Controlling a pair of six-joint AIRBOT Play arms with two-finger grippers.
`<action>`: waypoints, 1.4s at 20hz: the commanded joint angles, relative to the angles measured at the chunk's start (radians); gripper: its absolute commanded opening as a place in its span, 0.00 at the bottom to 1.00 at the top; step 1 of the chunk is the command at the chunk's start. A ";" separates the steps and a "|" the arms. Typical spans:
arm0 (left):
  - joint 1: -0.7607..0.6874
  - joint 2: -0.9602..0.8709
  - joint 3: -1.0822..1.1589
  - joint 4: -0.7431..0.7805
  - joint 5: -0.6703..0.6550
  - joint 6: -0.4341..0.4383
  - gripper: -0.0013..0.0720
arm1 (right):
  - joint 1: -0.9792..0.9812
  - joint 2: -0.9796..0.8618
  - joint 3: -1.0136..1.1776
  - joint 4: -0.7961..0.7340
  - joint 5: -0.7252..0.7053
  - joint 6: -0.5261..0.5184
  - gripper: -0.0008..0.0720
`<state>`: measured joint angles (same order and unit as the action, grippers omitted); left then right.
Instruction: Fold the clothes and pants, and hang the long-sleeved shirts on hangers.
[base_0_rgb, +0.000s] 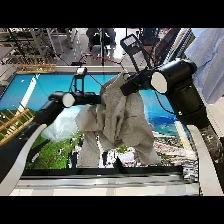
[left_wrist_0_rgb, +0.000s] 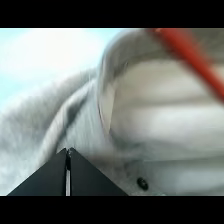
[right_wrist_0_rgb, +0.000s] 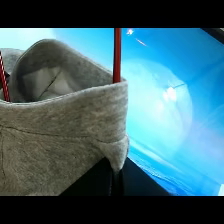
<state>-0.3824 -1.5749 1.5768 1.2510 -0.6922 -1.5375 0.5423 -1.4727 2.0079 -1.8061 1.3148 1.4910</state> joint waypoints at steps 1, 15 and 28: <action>0.111 0.011 -0.001 -0.396 -0.124 0.331 0.05 | 0.000 0.003 0.001 -0.005 0.004 -0.002 0.05; 0.021 -0.093 -0.001 -0.090 -0.080 -0.148 0.13 | 0.000 0.007 0.001 -0.004 0.021 0.004 0.05; 0.318 -0.071 0.027 -0.733 -0.034 0.346 0.04 | 0.000 0.005 -0.004 -0.010 0.110 -0.151 0.05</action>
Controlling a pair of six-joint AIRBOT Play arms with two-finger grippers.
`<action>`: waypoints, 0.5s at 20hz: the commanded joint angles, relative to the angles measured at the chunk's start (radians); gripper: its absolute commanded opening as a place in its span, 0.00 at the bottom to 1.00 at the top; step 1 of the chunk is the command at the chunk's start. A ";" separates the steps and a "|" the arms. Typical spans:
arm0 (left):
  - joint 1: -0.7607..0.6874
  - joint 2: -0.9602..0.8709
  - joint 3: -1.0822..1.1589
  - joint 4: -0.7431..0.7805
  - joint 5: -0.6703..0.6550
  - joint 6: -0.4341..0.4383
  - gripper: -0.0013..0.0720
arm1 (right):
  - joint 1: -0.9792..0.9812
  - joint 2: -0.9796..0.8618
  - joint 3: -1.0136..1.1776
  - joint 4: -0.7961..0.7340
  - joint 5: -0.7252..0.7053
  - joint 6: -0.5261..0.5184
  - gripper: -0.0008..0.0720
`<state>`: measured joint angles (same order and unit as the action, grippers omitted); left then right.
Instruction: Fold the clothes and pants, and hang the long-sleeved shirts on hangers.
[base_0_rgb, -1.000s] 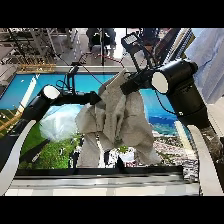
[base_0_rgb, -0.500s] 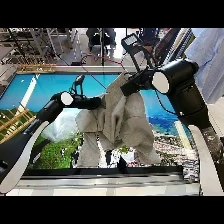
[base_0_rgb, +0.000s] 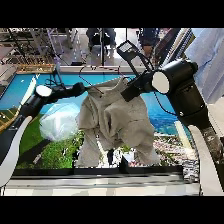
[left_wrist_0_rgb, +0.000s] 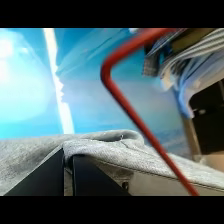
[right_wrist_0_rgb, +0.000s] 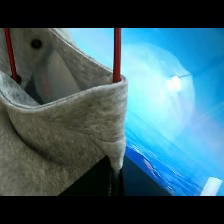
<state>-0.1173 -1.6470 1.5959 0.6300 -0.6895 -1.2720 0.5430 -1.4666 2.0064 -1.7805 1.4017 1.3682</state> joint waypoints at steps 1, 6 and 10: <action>0.060 0.001 0.019 -0.112 -0.063 0.100 0.04 | -0.001 -0.004 -0.003 -0.035 0.023 -0.055 0.05; 0.087 0.000 0.085 -0.116 -0.195 0.219 0.04 | -0.001 -0.011 -0.003 -0.080 0.018 -0.264 0.05; 0.144 -0.002 0.086 -0.116 -0.284 0.247 0.04 | -0.001 -0.011 -0.003 -0.152 -0.001 -0.368 0.04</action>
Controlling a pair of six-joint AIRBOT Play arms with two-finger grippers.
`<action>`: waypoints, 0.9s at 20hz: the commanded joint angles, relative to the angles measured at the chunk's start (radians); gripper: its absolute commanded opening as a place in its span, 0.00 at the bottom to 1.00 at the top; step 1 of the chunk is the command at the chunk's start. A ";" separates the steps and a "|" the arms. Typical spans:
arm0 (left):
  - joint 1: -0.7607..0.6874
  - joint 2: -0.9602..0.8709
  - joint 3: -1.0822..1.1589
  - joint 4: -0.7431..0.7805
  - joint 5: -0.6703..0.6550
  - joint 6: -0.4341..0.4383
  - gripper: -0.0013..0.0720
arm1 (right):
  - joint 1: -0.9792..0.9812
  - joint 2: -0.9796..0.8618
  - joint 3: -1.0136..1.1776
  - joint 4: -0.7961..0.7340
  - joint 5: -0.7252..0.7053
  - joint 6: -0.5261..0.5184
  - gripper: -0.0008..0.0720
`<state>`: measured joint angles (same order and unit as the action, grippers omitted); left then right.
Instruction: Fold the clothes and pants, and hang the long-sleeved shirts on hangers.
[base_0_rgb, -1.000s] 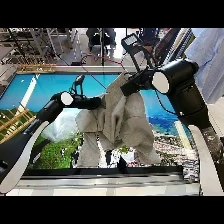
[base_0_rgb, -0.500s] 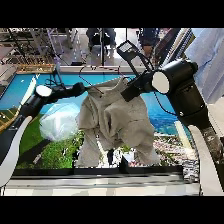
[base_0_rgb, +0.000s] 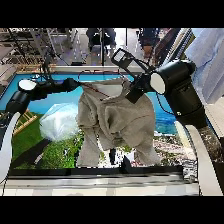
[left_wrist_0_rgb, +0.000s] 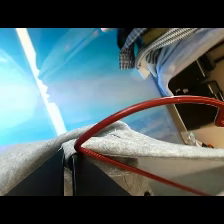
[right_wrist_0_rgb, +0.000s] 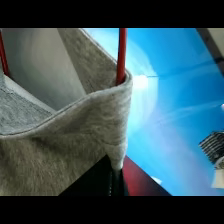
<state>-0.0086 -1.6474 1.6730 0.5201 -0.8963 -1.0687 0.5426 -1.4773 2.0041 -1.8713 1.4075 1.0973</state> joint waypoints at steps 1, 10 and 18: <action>0.044 -0.001 0.009 -0.006 -0.100 0.068 0.04 | 0.000 0.000 0.000 -0.071 -0.030 -0.097 0.04; 0.028 -0.035 0.008 -0.006 -0.193 -0.059 0.80 | 0.000 -0.001 0.000 -0.051 -0.186 0.492 0.04; -0.209 -0.041 0.006 -0.088 -0.120 -0.236 0.81 | 0.000 -0.001 0.000 -0.006 -0.266 0.563 0.05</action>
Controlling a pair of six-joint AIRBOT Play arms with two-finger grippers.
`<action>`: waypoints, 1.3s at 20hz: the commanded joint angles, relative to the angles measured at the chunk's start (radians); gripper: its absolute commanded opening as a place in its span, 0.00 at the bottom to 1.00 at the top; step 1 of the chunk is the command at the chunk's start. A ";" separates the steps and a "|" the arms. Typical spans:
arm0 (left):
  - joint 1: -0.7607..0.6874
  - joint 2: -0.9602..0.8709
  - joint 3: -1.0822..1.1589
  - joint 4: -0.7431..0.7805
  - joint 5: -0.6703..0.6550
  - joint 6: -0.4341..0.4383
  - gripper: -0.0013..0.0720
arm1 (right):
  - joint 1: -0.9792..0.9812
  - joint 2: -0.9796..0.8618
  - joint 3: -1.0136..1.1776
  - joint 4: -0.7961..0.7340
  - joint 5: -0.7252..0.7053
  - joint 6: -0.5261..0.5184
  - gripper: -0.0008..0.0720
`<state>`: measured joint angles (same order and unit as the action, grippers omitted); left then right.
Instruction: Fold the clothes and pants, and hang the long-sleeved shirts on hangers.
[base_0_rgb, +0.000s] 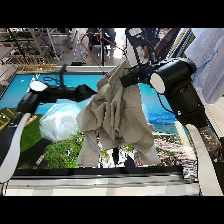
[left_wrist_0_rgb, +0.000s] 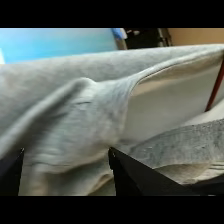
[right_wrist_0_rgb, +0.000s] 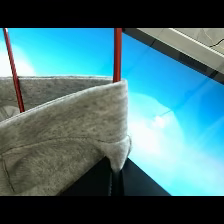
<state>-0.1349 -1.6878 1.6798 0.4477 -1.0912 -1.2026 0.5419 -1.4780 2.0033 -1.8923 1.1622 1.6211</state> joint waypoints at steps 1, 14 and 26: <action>-0.106 -0.001 0.000 -0.002 0.124 -0.127 0.81 | 0.001 0.000 0.000 0.019 -0.020 0.039 0.05; -0.134 0.012 -0.066 0.523 0.158 -0.228 0.05 | 0.001 0.002 0.001 0.049 0.087 -0.128 0.05; 0.238 -0.156 0.272 -0.040 -0.045 -0.084 0.04 | 0.000 0.000 0.001 0.153 0.059 -0.354 0.04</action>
<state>0.0551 -1.7924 1.8717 0.4515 -1.0470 -1.2480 0.5430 -1.4784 2.0041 -1.7561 1.2335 1.3117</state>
